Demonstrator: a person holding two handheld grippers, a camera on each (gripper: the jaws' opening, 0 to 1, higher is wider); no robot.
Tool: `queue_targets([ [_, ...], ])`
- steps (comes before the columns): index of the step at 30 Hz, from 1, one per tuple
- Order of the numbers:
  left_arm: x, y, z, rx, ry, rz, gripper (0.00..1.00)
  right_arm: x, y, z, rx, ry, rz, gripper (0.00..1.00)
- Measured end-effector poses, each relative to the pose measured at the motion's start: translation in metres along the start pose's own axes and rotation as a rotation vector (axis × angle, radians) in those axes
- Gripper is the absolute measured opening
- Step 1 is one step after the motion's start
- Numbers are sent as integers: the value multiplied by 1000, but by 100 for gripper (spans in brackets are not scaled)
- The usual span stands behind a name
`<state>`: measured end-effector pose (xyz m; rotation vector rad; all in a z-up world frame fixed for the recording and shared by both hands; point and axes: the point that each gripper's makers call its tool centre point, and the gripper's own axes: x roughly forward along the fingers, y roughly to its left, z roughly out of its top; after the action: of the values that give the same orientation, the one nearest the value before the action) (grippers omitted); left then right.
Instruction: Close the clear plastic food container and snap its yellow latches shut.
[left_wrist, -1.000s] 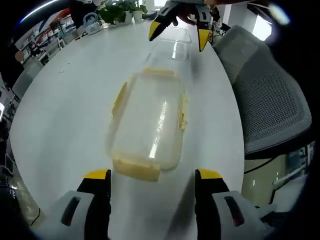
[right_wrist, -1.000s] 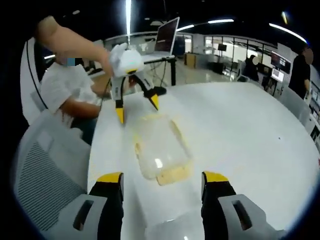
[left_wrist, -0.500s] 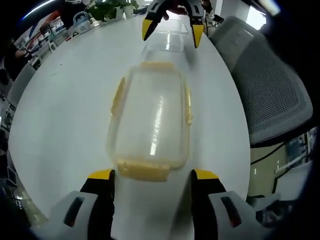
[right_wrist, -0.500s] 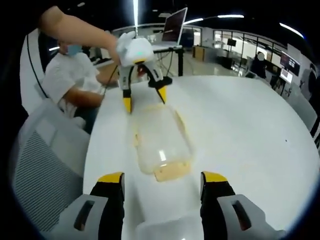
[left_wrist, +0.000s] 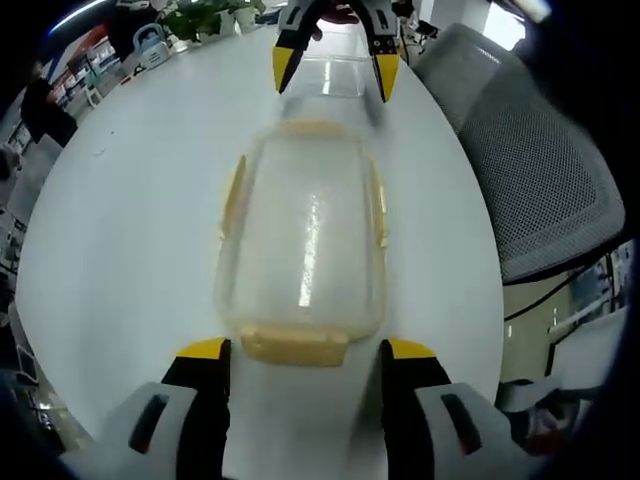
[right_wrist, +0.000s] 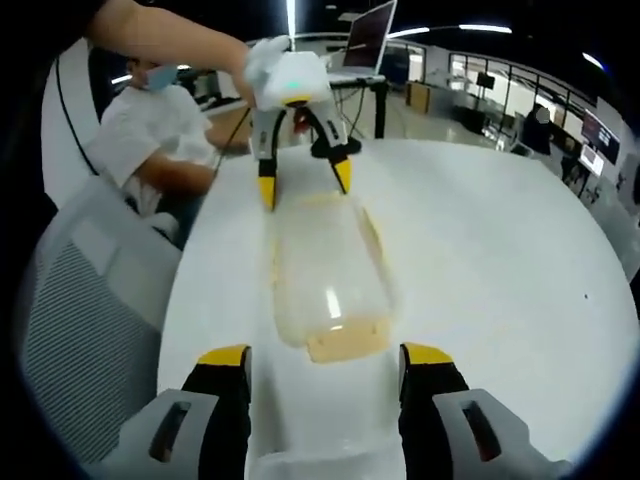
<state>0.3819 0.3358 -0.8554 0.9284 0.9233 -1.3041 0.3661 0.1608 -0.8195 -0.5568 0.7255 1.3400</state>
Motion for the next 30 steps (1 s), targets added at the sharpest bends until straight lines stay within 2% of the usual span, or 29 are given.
queue_targets([
  [14, 1, 0, -1, 1, 9, -23, 60, 18, -3, 2, -27, 63, 44, 57],
  [18, 1, 0, -1, 2, 13, -23, 60, 24, -6, -1, -61, 92, 47, 57],
  [30, 0, 1, -4, 14, 28, -29, 60, 30, -9, -4, -73, 138, 72, 55],
])
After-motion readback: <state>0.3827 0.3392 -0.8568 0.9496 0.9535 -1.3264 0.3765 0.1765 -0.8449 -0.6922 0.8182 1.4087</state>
